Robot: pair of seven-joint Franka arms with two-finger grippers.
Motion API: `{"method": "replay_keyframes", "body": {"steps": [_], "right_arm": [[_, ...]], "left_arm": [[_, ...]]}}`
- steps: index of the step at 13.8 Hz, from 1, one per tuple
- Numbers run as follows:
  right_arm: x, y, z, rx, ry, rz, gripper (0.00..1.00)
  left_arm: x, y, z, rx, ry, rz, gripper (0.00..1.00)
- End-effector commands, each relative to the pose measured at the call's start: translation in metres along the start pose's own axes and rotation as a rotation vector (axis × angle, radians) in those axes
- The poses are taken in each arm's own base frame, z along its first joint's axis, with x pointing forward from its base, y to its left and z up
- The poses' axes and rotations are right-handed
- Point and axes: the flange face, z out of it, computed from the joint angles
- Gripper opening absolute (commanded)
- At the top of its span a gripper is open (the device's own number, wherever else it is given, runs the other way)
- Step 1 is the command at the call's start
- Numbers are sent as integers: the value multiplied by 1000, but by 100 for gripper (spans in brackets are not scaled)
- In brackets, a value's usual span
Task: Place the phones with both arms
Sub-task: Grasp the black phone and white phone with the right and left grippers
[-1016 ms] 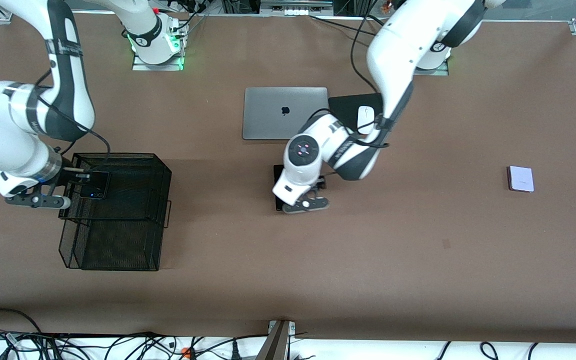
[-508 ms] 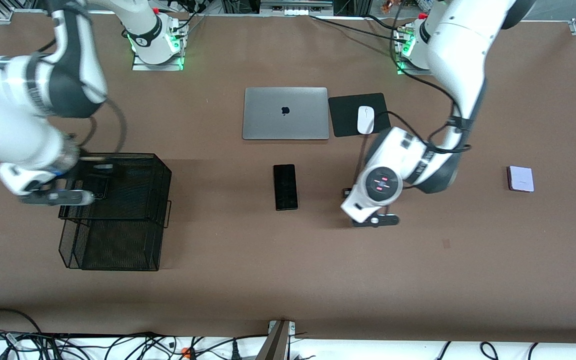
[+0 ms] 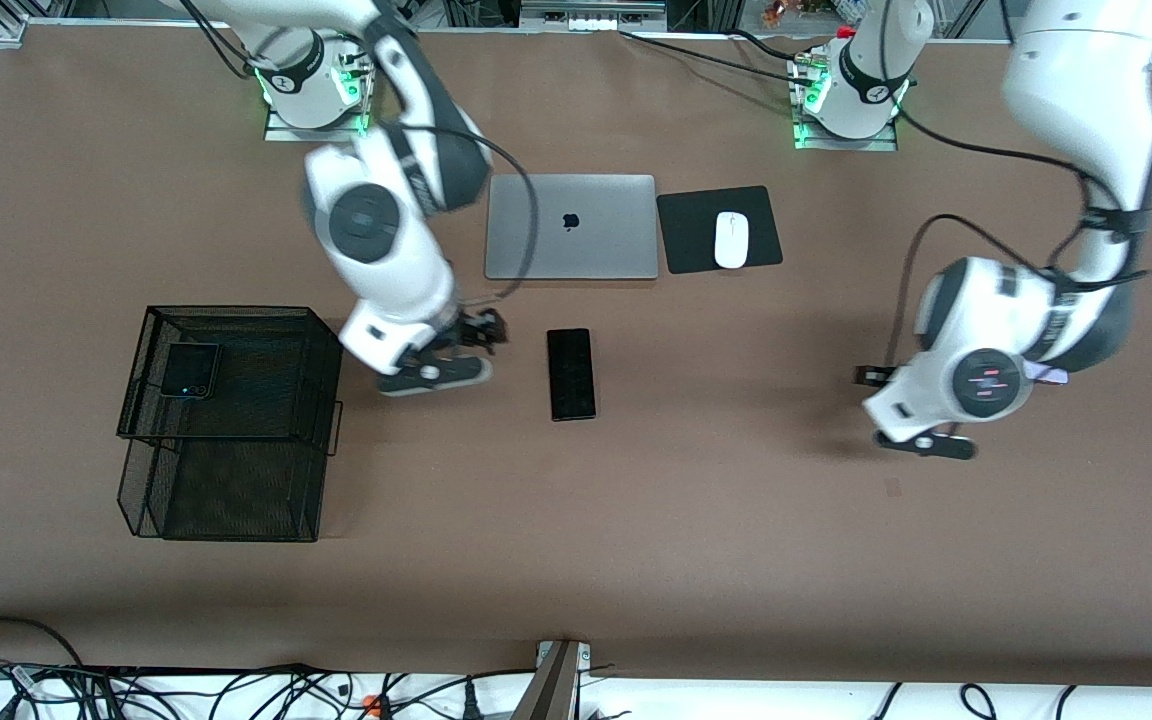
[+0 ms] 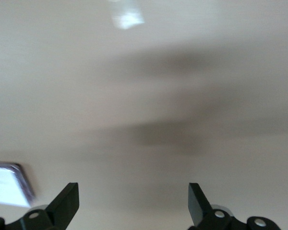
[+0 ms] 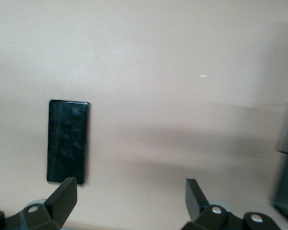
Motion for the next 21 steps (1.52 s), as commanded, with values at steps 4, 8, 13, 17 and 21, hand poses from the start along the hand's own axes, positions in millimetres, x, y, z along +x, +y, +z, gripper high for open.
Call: {"method": "replay_keyframes", "body": {"steps": [4, 8, 13, 17, 21], "right_arm": [[-13, -78, 99, 4, 61, 77, 100], [-24, -95, 119, 5, 78, 101, 100], [-34, -107, 143, 1, 88, 85, 100], [-39, -115, 160, 11, 119, 95, 100], [-41, -115, 167, 3, 112, 94, 100]], "left_arm": [[-73, -143, 58, -34, 168, 30, 100], [-118, -196, 118, -37, 274, 73, 100], [-142, -224, 144, -49, 282, 57, 100], [-149, -238, 160, -119, 327, -49, 100], [-143, -230, 161, -151, 338, -125, 100]]}}
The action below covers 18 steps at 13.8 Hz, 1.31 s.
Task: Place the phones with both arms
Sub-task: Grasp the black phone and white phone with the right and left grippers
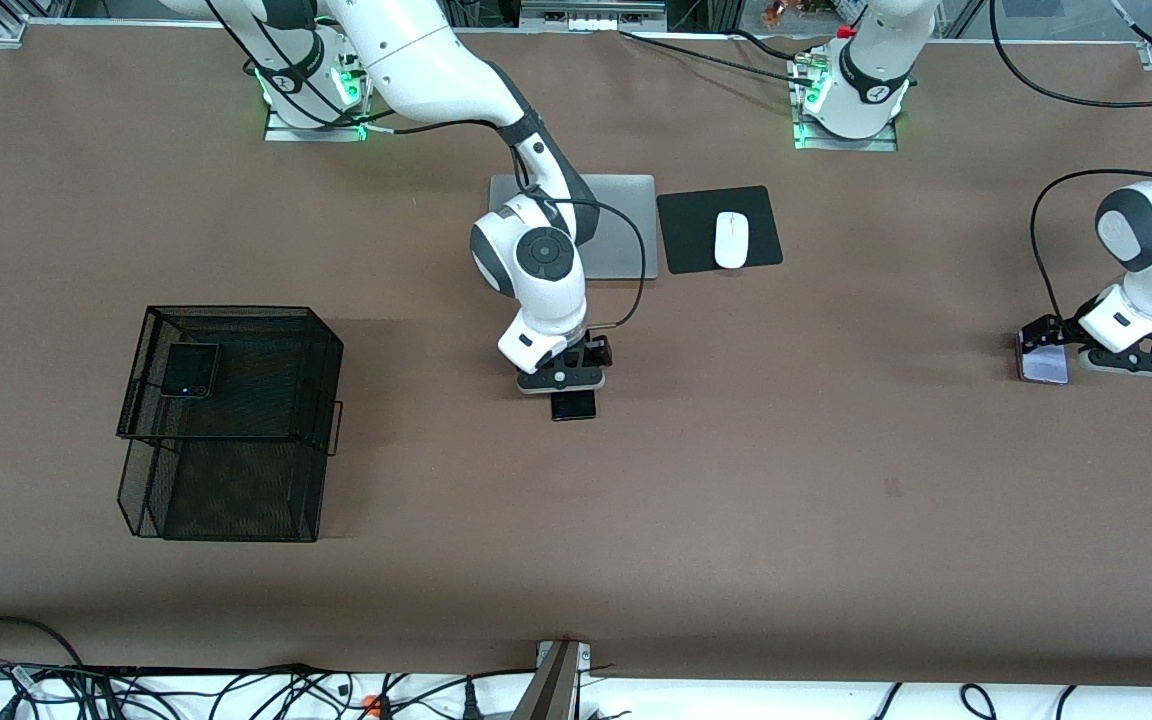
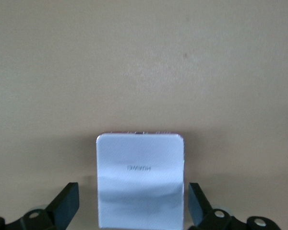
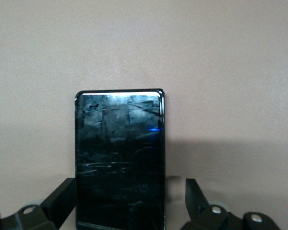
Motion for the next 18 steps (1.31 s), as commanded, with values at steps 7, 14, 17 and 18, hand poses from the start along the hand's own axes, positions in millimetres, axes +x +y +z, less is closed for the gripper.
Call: {"method": "replay_keyframes", "body": {"steps": [7, 14, 17, 18], "right_arm": [[-6, -12, 3, 6, 2, 4, 100], [-7, -10, 11, -3, 10, -7, 73], [0, -9, -4, 6, 19, -5, 0], [5, -5, -12, 0, 22, 3, 0]], "left_arm": [[3, 4, 15, -23, 26, -36, 100], [4, -2, 19, -16, 43, -34, 100], [-3, -8, 34, -24, 51, -51, 100], [-1, -9, 33, -22, 55, -51, 100]]}}
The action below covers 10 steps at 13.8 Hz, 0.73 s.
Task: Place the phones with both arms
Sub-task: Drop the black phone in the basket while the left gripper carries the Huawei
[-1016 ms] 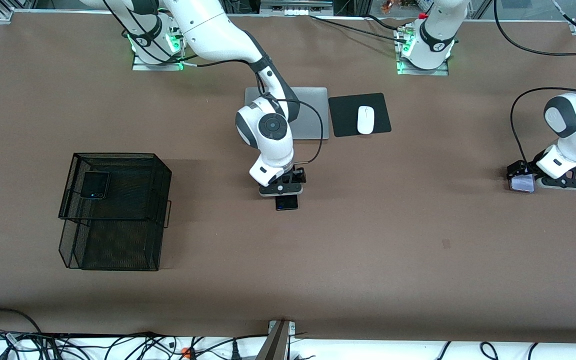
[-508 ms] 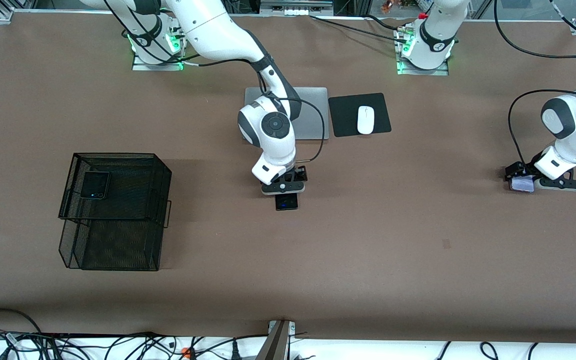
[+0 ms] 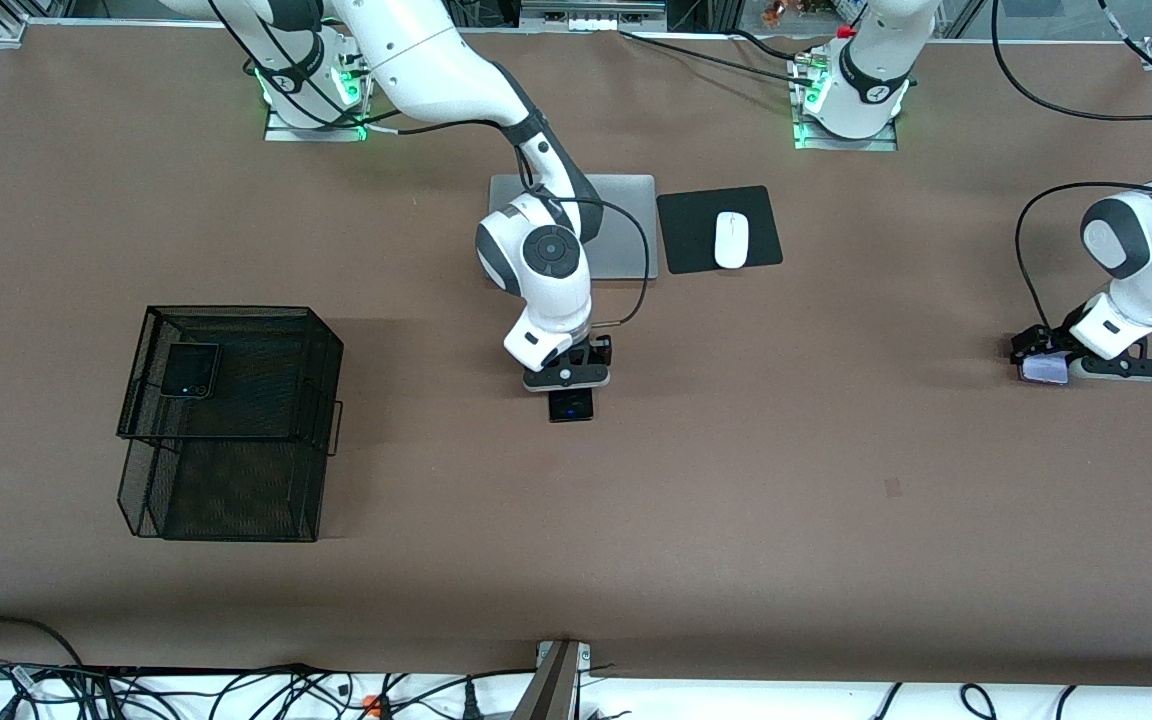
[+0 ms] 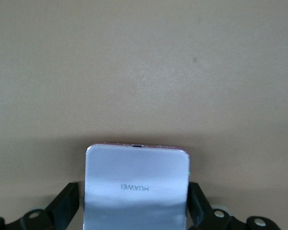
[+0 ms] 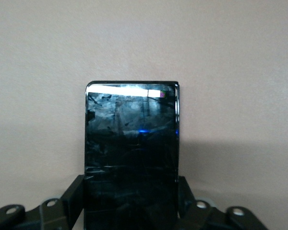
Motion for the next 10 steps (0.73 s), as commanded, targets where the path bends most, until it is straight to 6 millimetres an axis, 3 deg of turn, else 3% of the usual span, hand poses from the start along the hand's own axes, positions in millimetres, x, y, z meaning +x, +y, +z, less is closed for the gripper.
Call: {"method": "replay_keyframes", "body": {"steps": [1, 2, 3, 5, 7, 8, 10], "right_arm": [[21, 13, -34, -20, 11, 30, 0], [37, 29, -66, -47, -7, 49, 0], [56, 52, -107, -74, -20, 79, 0], [88, 110, -182, -112, -35, 126, 0], [112, 178, -233, -150, -54, 64, 0], [119, 214, -252, -171, -76, 38, 0], [127, 279, -279, -184, -107, -21, 0]], "left_arm": [[4, -5, 5, -6, 19, 0, 100], [4, -5, 7, -8, 17, -4, 100], [4, -5, 7, -8, 17, -13, 85], [4, -5, 10, -16, 16, -35, 38], [5, -5, 10, -15, 17, -48, 6], [7, -5, 7, -13, 19, -61, 0], [27, 6, -5, -19, 1, -67, 0]]}}
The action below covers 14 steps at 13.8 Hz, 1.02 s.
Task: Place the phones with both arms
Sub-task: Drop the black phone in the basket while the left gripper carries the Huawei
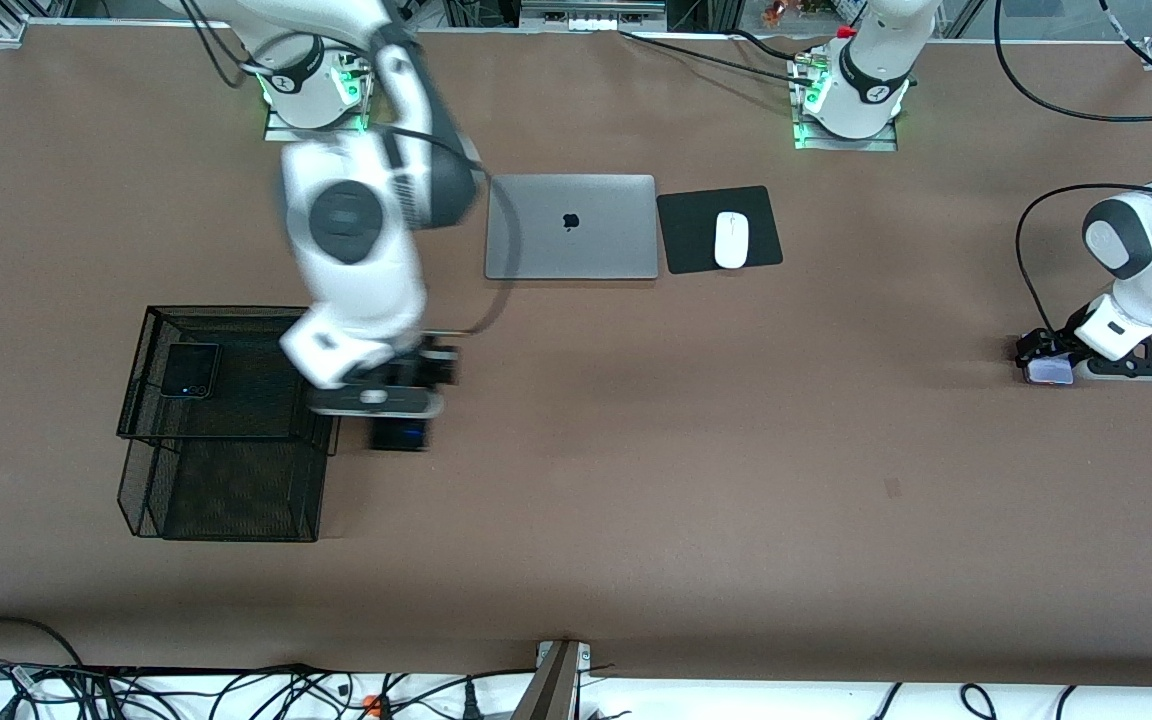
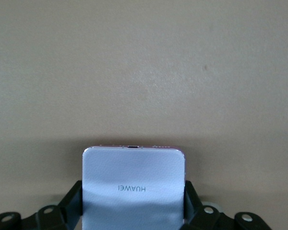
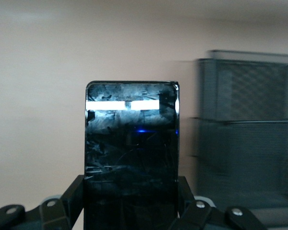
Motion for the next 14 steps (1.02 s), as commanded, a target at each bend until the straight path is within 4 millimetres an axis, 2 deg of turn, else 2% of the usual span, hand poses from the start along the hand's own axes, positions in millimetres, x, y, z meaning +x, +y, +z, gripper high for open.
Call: {"method": "replay_keyframes", "body": {"steps": [1, 2, 4, 6, 7, 9, 12, 14], "right_arm": [[-2, 78, -2, -2, -47, -72, 0], [-8, 110, 4, 18, -66, -62, 0], [-20, 151, 27, 40, -91, -6, 0], [-36, 170, 50, 78, -83, 25, 0], [-43, 179, 61, 95, -52, 39, 0], [-62, 191, 87, 119, -27, 60, 0], [-82, 196, 120, 118, -37, 83, 0], [-90, 197, 133, 114, -30, 88, 0]], "left_arm": [[37, 13, -11, -33, -46, -19, 0], [52, 14, -25, -45, -90, -19, 0], [80, 27, -47, -55, -139, -35, 0], [105, 65, -58, -48, -166, -45, 0], [118, 101, -60, -38, -174, -53, 0], [135, 184, -52, -21, -188, -56, 0], [143, 292, -43, -6, -204, -37, 0], [149, 360, -42, 6, -221, -53, 0]]}}
